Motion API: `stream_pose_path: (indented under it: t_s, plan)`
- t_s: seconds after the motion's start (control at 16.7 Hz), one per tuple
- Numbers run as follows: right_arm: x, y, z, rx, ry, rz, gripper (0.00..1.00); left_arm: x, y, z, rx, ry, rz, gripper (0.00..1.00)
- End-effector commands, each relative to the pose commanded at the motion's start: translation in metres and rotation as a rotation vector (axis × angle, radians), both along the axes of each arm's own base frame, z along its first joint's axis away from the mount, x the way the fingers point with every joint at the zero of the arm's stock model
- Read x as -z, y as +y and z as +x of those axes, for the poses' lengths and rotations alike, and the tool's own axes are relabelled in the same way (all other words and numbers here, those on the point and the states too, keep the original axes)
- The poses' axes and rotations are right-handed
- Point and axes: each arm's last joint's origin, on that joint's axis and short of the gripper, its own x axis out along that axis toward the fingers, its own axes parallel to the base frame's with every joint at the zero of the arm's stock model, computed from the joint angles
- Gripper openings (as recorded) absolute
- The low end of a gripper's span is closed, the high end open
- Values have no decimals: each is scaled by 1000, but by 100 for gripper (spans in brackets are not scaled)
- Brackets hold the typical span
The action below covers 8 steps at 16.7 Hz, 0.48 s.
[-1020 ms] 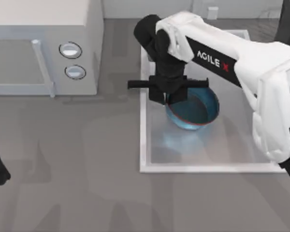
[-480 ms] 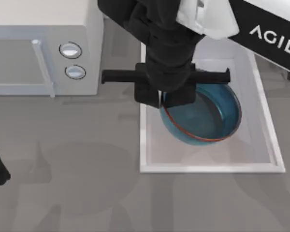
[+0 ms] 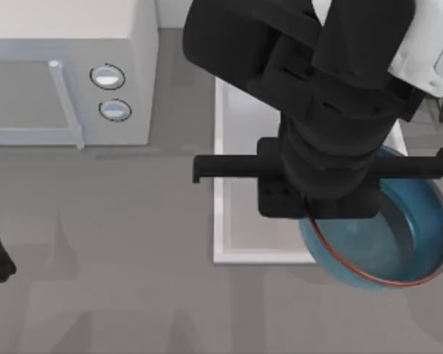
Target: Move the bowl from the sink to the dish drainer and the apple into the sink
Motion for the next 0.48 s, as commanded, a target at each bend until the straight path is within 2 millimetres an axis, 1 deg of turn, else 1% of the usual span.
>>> stream_pose_path:
  t_s: [0.3, 0.36, 0.48]
  plan:
    - [-1, -2, 3, 3, -3, 17, 0, 0, 0, 0, 0, 0, 0, 100]
    - [-3, -7, 7, 2, -8, 42, 0, 0, 0, 0, 0, 0, 0, 100]
    - [-8, -20, 20, 4, -30, 120, 0, 0, 0, 0, 0, 0, 0, 100]
